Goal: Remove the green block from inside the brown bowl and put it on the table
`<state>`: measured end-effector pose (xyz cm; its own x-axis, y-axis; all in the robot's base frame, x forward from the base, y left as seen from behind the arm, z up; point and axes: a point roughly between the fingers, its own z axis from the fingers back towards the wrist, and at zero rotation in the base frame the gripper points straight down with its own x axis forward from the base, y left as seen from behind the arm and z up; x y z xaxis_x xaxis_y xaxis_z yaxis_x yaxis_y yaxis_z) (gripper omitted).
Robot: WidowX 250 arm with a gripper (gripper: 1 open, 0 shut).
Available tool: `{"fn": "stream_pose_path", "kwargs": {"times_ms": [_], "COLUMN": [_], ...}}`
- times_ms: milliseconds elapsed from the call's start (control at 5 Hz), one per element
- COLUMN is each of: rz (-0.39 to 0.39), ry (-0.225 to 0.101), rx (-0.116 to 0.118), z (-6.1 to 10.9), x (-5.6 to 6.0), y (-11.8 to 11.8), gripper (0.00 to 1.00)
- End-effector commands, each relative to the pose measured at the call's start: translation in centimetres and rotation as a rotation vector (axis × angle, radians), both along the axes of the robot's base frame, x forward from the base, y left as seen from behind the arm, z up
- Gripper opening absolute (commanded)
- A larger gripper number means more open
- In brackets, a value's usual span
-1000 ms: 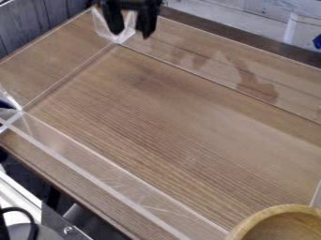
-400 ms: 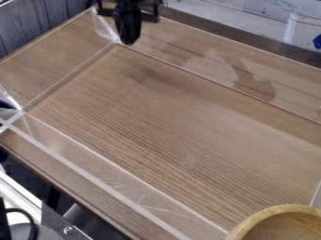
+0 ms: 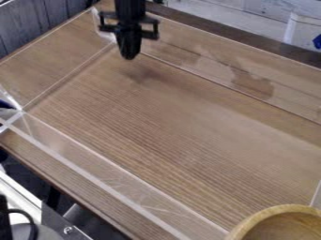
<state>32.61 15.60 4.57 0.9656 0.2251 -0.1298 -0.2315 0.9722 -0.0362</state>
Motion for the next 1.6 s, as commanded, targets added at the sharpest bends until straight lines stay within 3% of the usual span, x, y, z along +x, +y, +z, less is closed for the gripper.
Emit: {"fn": "stream_pose_path", "kwargs": {"times_ms": [0, 200, 400, 800, 1000, 1200, 1400], "rz": [-0.015, -0.019, -0.023, -0.029, -0.03, -0.032, -0.03], "ry": [-0.048, -0.035, -0.028, -0.031, -0.066, -0.122, -0.152], "rx": [0.031, 0.028, 0.028, 0.016, 0.0, -0.006, -0.004], "z": [0.4, -0.5, -0.5, 0.3, 3.0, 6.4, 9.1], "x": [0.8, 0.8, 0.8, 0.6, 0.4, 0.3, 0.3], "y": [0.4, 0.3, 0.2, -0.2, -0.4, -0.5, -0.4], "gripper": [0.0, 0.0, 1.0, 1.0, 1.0, 1.0, 1.0]}}
